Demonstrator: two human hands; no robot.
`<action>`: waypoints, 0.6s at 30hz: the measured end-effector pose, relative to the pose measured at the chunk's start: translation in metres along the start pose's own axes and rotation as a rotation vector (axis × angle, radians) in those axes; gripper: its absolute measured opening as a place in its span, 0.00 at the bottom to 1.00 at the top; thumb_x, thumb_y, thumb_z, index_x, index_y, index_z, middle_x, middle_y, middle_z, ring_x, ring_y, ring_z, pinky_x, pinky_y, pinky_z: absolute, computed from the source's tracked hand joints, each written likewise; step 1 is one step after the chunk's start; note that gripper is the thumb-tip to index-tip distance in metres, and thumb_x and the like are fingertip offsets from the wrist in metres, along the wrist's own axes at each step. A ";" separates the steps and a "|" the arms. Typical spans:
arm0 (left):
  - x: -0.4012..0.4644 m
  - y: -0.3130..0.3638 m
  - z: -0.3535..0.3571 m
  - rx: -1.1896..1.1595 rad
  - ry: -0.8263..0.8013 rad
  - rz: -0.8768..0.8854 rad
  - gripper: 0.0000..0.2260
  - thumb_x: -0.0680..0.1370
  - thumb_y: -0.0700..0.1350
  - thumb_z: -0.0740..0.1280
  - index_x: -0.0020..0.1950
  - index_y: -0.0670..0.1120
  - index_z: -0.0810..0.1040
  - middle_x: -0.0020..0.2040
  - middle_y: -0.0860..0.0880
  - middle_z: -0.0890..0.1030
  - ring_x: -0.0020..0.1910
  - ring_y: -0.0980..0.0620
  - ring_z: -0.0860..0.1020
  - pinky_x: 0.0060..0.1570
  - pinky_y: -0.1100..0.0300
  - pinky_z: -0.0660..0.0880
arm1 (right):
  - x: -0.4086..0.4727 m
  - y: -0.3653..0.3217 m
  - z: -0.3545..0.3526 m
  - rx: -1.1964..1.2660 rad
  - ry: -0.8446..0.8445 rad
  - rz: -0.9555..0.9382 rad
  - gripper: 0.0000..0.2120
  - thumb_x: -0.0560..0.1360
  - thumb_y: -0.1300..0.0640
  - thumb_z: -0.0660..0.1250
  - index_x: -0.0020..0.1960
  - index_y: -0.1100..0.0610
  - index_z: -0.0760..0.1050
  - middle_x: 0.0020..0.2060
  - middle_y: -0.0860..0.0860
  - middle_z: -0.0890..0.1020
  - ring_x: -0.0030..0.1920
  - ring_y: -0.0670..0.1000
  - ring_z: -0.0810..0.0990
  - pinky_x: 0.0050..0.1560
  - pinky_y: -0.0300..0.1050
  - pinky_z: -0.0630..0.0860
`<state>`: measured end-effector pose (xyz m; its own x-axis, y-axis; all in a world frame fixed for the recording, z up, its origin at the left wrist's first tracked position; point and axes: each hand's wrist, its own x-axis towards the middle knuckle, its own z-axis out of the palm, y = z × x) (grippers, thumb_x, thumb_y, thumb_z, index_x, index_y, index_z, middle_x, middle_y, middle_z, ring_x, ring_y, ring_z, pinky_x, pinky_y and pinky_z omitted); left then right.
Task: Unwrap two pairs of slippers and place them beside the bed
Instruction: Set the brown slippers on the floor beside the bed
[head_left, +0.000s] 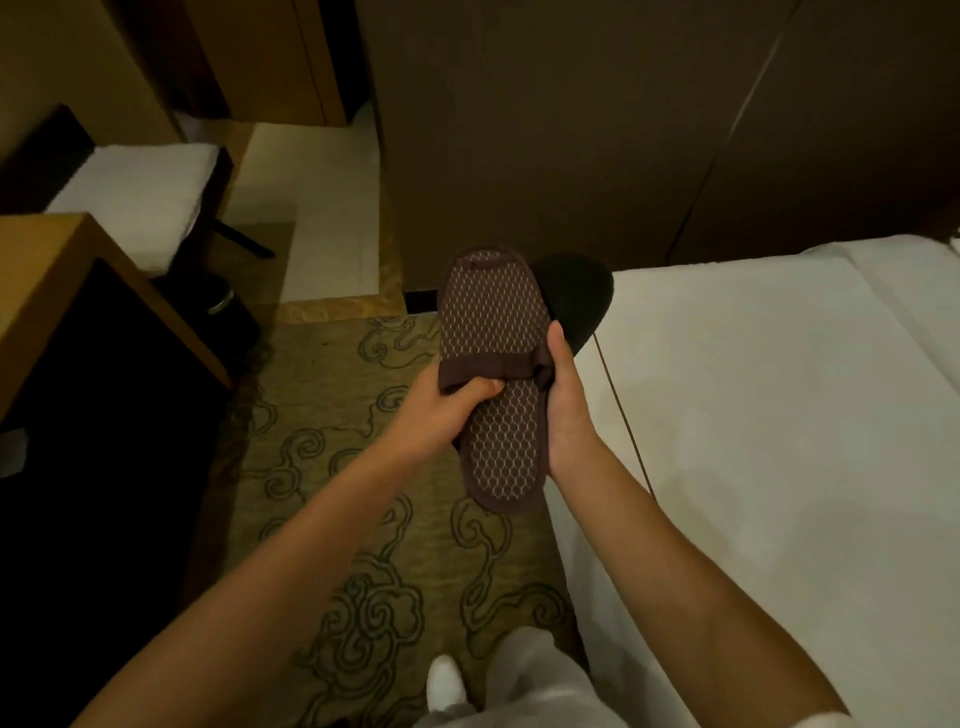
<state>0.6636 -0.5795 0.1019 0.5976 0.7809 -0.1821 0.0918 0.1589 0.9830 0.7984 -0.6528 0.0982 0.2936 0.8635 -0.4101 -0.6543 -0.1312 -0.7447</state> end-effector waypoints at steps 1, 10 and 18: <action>0.020 0.004 -0.005 0.057 0.022 0.054 0.13 0.71 0.51 0.74 0.55 0.50 0.84 0.50 0.55 0.86 0.51 0.58 0.84 0.51 0.61 0.79 | 0.021 -0.010 0.005 0.016 0.018 -0.019 0.41 0.62 0.30 0.76 0.68 0.52 0.78 0.61 0.59 0.84 0.63 0.62 0.81 0.63 0.62 0.78; 0.250 0.033 -0.056 0.228 -0.077 0.046 0.16 0.78 0.46 0.73 0.65 0.47 0.80 0.55 0.60 0.83 0.51 0.67 0.82 0.46 0.74 0.76 | 0.237 -0.100 0.022 0.017 0.077 -0.095 0.23 0.80 0.34 0.57 0.60 0.48 0.79 0.50 0.50 0.88 0.48 0.51 0.88 0.42 0.45 0.84; 0.441 0.080 -0.085 0.039 0.104 0.090 0.13 0.78 0.36 0.69 0.60 0.49 0.81 0.51 0.55 0.86 0.55 0.53 0.84 0.47 0.65 0.80 | 0.394 -0.188 0.029 -0.509 0.308 -0.211 0.42 0.65 0.29 0.72 0.72 0.48 0.72 0.66 0.49 0.80 0.60 0.47 0.79 0.58 0.43 0.75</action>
<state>0.8671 -0.1714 0.0988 0.5196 0.8494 -0.0923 0.0737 0.0631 0.9953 1.0169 -0.2741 0.0914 0.6168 0.7262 -0.3036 -0.1691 -0.2545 -0.9522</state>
